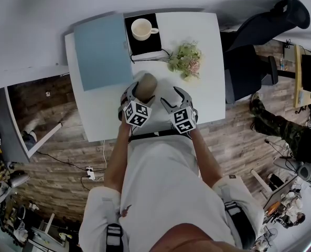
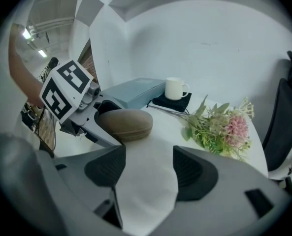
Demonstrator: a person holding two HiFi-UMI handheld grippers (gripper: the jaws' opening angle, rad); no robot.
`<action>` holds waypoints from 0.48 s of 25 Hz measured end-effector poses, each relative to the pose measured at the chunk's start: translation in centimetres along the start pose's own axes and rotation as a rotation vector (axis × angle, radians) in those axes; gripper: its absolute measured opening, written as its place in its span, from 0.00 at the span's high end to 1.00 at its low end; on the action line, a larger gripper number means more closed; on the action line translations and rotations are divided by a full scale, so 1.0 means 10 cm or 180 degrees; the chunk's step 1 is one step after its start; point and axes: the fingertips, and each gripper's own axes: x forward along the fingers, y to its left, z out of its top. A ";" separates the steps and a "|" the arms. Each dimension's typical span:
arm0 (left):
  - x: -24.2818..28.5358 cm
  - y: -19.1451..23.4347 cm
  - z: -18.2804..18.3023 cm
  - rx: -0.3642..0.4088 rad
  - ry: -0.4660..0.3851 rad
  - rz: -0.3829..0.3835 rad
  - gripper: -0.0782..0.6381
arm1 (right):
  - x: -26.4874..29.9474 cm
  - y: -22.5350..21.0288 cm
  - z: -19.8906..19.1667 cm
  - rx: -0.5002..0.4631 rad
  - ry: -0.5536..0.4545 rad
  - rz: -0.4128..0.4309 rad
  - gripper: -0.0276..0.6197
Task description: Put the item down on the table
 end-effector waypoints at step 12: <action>-0.26 0.08 0.16 0.0003 -0.0254 0.0122 0.27 | -0.13 0.00 0.07 -0.0021 -0.0098 -0.0109 0.47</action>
